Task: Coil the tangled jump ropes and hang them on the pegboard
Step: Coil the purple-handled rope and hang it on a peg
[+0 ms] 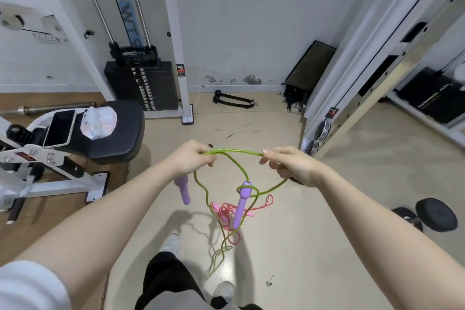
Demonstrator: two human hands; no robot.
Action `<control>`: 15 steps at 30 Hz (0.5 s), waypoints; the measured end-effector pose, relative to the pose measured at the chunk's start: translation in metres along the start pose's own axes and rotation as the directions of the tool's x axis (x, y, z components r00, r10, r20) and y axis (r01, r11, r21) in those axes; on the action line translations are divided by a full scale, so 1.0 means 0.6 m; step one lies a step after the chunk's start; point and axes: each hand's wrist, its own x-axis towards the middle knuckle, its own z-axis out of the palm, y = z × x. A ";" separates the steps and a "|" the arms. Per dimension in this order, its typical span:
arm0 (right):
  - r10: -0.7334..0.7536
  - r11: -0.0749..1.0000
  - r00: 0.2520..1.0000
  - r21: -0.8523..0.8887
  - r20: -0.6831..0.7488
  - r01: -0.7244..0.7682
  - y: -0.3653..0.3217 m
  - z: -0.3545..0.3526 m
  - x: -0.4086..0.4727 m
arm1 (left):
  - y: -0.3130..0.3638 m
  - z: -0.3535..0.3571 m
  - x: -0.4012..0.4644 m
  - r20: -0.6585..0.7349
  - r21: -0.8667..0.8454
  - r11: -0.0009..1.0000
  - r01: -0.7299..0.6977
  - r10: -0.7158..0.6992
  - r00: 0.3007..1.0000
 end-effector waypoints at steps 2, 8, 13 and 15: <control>-0.005 0.998 1.000 -0.068 -0.001 0.005 0.003 0.008 0.001 | -0.002 0.006 0.008 -0.057 0.202 0.977 0.066 -0.055 0.997; 0.165 0.750 0.985 -0.643 -0.049 -0.158 -0.005 0.036 0.018 | 0.002 0.001 0.024 -0.210 -0.383 0.919 0.091 -0.183 0.960; 0.136 0.933 0.987 -0.344 0.081 -0.100 0.000 0.082 0.049 | 0.029 -0.020 -0.003 -0.130 -0.783 0.616 -0.089 -0.021 0.991; 0.051 0.924 0.998 -0.382 0.032 -0.035 -0.010 0.099 0.061 | 0.025 -0.034 -0.011 -0.137 -0.783 0.610 -0.121 0.021 0.990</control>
